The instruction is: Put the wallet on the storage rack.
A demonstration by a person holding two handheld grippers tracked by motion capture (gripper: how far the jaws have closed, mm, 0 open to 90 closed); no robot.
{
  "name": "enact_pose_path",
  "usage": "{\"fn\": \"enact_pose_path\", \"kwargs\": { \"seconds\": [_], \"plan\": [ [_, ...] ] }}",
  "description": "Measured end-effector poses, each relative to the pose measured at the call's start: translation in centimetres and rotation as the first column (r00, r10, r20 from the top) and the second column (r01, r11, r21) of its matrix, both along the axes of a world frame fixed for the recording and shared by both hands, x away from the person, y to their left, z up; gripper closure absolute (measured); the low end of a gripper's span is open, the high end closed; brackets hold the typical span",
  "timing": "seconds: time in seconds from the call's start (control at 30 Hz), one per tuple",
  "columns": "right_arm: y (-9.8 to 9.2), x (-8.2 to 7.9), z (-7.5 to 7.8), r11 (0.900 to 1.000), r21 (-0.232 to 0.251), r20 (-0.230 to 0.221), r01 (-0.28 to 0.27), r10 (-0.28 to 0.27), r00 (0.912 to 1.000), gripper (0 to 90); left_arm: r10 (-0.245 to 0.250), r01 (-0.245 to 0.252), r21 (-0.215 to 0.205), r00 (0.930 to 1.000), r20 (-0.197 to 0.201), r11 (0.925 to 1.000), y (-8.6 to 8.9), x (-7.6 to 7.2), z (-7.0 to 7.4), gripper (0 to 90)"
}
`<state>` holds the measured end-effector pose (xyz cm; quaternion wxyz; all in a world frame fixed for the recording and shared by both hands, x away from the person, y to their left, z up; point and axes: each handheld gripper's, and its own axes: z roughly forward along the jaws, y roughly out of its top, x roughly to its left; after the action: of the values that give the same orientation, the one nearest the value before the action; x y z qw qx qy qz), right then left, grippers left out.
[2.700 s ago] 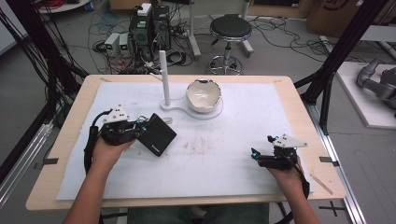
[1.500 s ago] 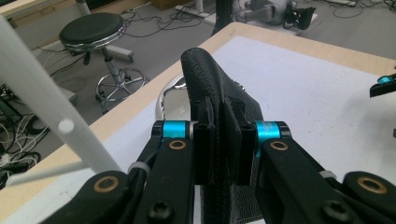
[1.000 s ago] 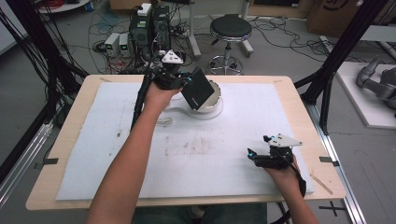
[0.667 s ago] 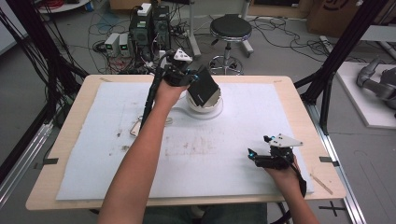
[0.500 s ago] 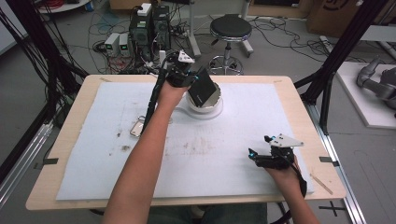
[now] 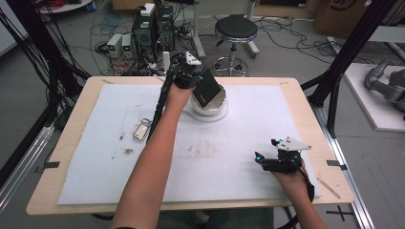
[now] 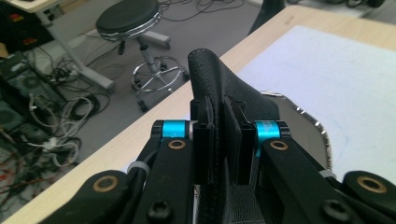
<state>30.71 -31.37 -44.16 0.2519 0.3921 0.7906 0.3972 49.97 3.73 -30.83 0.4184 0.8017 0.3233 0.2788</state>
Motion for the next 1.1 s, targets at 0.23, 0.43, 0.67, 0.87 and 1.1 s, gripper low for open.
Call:
{"fn": "enact_pose_path", "kwargs": {
  "seconds": [0.23,0.43,0.67,0.87,1.1],
  "plan": [
    [0.1,0.0,0.0,1.0,-0.002,-0.001,-0.004,0.004,1.0,17.4,-0.015,0.015,0.026,0.9999,-0.007,0.9996,-1.0,0.0,-1.0,82.0],
    [0.1,-0.1,0.0,1.0,-0.001,-0.005,-0.005,0.005,1.0,17.4,-0.04,0.041,0.048,0.999,-0.019,0.998,-2.3,-0.2,-2.3,81.8],
    [0.1,0.1,-0.1,1.0,-0.004,-0.006,-0.014,0.014,0.9999,17.4,-0.003,0.003,-0.013,1.0,-0.009,0.9999,-1.5,-0.7,-1.6,49.8],
    [0.4,0.2,-0.2,1.0,0.0,-0.014,-0.016,0.016,0.9998,17.4,-0.018,0.016,-0.082,0.9993,-0.034,0.9965,0.6,-2.4,-0.7,40.1],
    [1.5,0.8,-0.1,0.999,-0.003,-0.013,-0.041,0.041,0.9991,17.4,-0.057,0.052,-0.133,0.9978,-0.034,0.9897,3.1,-5.2,-0.3,33.3]
  ]
}}
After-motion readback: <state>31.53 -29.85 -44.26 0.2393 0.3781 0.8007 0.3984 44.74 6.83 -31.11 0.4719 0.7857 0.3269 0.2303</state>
